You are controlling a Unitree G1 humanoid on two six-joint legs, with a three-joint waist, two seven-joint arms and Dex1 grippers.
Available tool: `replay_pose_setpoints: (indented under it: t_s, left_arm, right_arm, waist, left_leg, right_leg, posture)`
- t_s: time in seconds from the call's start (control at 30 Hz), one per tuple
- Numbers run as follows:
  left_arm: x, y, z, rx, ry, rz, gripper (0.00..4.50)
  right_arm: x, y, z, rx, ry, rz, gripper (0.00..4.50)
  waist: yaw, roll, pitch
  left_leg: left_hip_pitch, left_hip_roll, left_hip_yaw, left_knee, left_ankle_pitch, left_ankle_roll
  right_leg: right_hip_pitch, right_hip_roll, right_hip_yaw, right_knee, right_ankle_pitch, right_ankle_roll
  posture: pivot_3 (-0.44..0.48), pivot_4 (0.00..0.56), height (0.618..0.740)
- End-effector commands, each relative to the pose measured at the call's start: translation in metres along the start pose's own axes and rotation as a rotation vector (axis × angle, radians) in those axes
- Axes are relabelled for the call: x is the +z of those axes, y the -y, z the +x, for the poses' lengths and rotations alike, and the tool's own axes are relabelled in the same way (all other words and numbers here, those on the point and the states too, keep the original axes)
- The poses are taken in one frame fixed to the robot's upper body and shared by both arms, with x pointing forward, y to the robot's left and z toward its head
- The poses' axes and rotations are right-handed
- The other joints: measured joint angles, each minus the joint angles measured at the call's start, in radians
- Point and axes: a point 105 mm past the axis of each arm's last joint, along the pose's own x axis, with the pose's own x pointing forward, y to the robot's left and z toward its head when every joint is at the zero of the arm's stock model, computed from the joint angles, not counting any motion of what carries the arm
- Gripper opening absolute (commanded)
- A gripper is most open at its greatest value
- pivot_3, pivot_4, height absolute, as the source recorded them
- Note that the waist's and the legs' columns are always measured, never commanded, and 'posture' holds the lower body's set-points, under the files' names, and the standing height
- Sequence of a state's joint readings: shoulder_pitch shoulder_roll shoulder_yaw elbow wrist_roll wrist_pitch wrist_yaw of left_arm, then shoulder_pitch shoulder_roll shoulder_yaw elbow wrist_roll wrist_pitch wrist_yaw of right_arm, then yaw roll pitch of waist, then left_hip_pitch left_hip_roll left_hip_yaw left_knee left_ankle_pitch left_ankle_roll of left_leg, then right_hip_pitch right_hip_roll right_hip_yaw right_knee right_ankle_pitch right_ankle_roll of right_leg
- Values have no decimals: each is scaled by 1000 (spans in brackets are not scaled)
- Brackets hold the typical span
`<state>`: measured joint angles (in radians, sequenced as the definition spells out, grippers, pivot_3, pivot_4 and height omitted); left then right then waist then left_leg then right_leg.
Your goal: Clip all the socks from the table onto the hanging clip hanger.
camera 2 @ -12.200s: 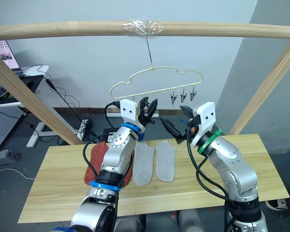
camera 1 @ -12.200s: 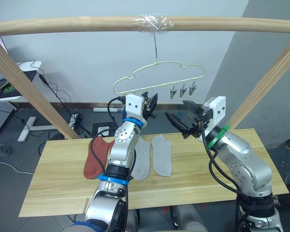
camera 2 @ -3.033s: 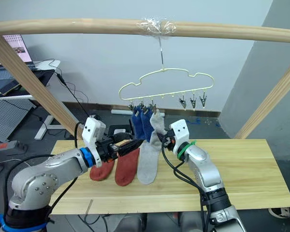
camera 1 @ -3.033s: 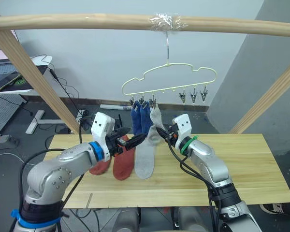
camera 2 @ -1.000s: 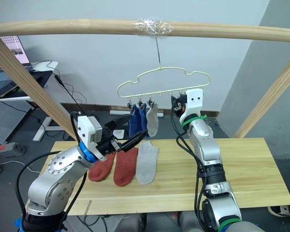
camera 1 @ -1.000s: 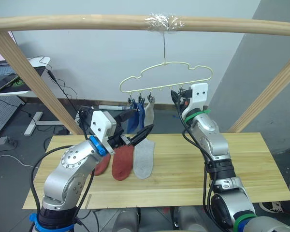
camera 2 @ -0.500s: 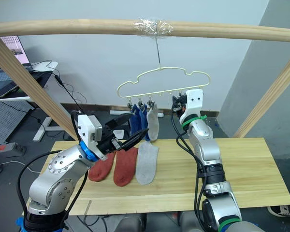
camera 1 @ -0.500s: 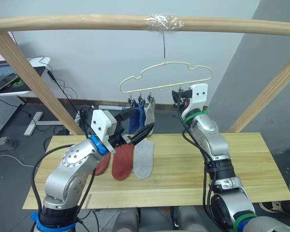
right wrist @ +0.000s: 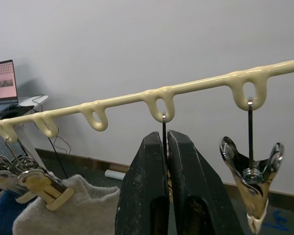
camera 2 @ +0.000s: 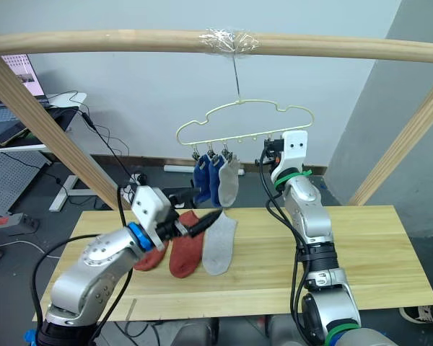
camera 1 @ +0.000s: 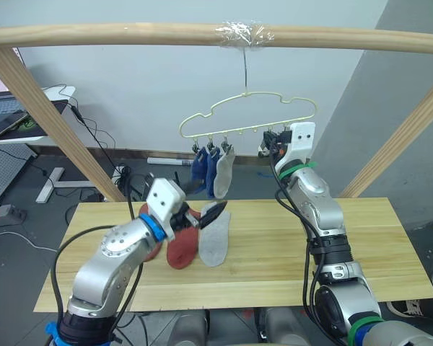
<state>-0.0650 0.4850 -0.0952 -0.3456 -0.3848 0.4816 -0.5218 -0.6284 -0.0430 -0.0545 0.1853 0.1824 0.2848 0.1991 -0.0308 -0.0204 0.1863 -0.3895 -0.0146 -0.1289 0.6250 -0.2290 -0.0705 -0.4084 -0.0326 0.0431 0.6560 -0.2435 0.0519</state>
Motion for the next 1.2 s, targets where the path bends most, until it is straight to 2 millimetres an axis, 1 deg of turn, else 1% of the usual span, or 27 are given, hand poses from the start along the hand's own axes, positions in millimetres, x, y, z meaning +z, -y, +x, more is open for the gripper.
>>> replay_pose_setpoints:
  t_s: [0.03,0.17,0.3,0.5,0.63,0.67,0.7,0.77,0.9,0.97,1.0,1.03,1.13,1.17,1.2]
  left_arm:
    - [-34,1,15,20,-115,26,4500]
    - [-59,-3,36,27,-197,67,4500]
    - [-84,-8,48,15,-283,95,4500]
    - [-100,-5,62,-36,-317,104,4500]
    - [-112,-4,64,-72,-355,120,4500]
    - [-115,-3,63,-81,-365,119,4118]
    - [-118,-1,62,-97,-373,122,3921]
    - [-121,5,60,-138,-378,136,3274]
    - [-127,18,54,-219,-387,234,2123]
    - [-130,23,50,-250,-386,258,1492]
    - [-130,27,48,-274,-378,274,1098]
    - [-129,31,45,-295,-365,279,932]
    - [-119,35,40,-308,-297,285,123]
    - [-113,35,39,-300,-263,283,15]
    - [-106,35,38,-290,-221,273,15]
  right_arm:
    - [10,0,-3,24,17,-5,6]
    - [9,2,-7,21,1,-5,6]
    - [9,4,-11,-2,-3,3,6]
    - [8,3,-18,-17,-11,10,6]
    - [9,2,-19,-17,-14,11,6]
    - [9,1,-19,-16,-14,12,0]
    - [9,1,-19,-16,-14,12,0]
    - [9,2,-19,-18,-14,14,0]
    - [10,3,-18,-20,-13,16,0]
    - [10,3,-18,-19,-13,16,0]
    - [10,3,-18,-19,-13,15,0]
    - [11,3,-17,-18,-12,15,0]
    - [11,3,-17,-14,-13,14,0]
    - [11,3,-17,-12,-15,14,0]
    - [11,3,-16,-9,-17,15,0]
  waist:
    - [2,0,0]
    - [2,0,0]
    - [-3,0,0]
    - [-4,0,0]
    - [-5,0,0]
    - [-5,0,0]
    - [-6,0,0]
    - [-6,1,-1]
    - [-6,2,-1]
    - [-6,3,-2]
    - [-6,3,-2]
    - [-7,3,-2]
    - [-10,4,-2]
    - [-9,4,-2]
    - [-9,4,-2]
  left_leg:
    - [0,0,0,1,0,0]
    - [0,0,-1,2,0,0]
    - [2,3,1,3,0,0]
    - [4,7,2,1,0,0]
    - [4,7,2,2,0,0]
    - [5,7,2,2,0,0]
    - [5,8,2,2,0,0]
    - [5,8,2,2,0,0]
    - [5,8,3,1,0,0]
    - [5,8,2,1,0,0]
    - [6,8,2,2,0,0]
    - [6,8,2,2,0,0]
    - [6,8,3,1,0,0]
    - [6,8,3,1,0,0]
    - [6,9,3,1,0,0]
  right_leg:
    - [0,0,0,1,0,0]
    - [0,1,-1,3,0,0]
    - [0,3,0,3,0,0]
    - [1,7,0,3,-1,-1]
    - [1,7,1,4,-1,-1]
    - [1,8,1,4,-1,-1]
    - [1,8,1,4,-1,-1]
    - [1,8,1,4,-1,-1]
    - [1,8,1,4,-1,-1]
    - [1,8,1,4,-1,-1]
    - [2,8,1,4,-1,-1]
    - [2,8,1,4,-1,-1]
    - [2,8,2,4,-1,-1]
    - [2,8,2,4,-1,-1]
    - [2,8,2,4,-1,-1]
  posture:
    - [34,154,740]
    - [0,157,740]
    - [-23,157,740]
    - [-34,152,740]
    - [-39,151,740]
    - [-39,151,740]
    - [-39,151,740]
    - [-43,142,740]
    - [-39,138,740]
    - [-39,138,740]
    - [-35,134,740]
    - [-35,134,740]
    - [-34,135,740]
    - [-34,135,740]
    - [-34,135,740]
